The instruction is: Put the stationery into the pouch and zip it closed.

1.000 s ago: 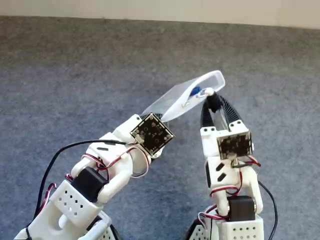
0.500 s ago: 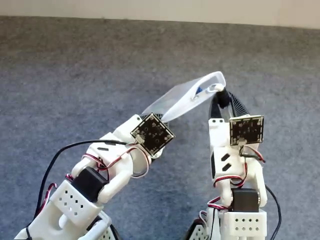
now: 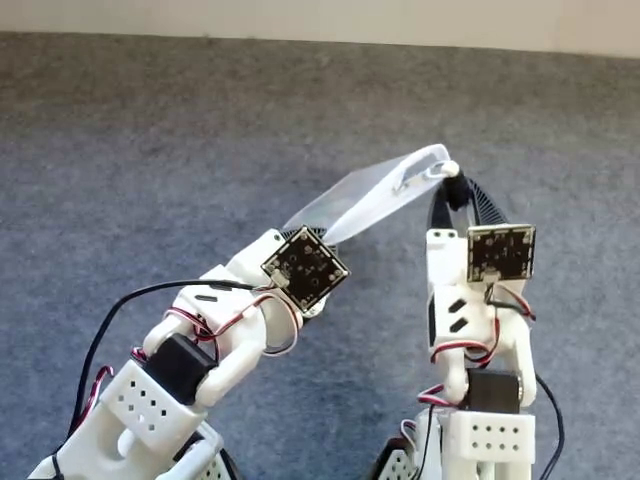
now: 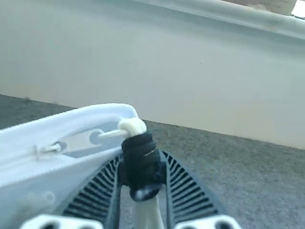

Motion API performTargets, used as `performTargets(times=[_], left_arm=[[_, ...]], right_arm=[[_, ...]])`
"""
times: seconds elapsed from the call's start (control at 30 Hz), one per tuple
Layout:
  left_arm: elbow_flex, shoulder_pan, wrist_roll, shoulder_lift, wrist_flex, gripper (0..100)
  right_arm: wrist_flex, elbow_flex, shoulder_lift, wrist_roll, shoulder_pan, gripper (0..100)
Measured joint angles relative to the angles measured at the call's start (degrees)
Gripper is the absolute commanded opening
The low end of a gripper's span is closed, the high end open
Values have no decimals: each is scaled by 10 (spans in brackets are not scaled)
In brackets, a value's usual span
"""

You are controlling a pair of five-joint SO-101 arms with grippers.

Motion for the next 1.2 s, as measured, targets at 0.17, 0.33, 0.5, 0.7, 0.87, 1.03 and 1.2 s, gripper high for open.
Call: performTargets(times=[0.17,0.33,0.5,0.7,0.87,1.03,1.2], left_arm=[[0,0,0,0,0,5],[0,0,0,0,0,5],[0,0,0,0,0,5],[0,0,0,0,0,5],[0,0,0,0,0,5],[0,1,0,0,0,5],[0,1,0,1,0,5]], right_arm=[[-20,-27,76,0,22,4],[-20,-37,110,0,35,4],[-21,-37,112,-1,36,4],[-29,-37,113,-1,65,4],[-38,-37,113,-1,88,4],[-38,-37,113,-1,107,4],[-40,-44,120,0,126,4]])
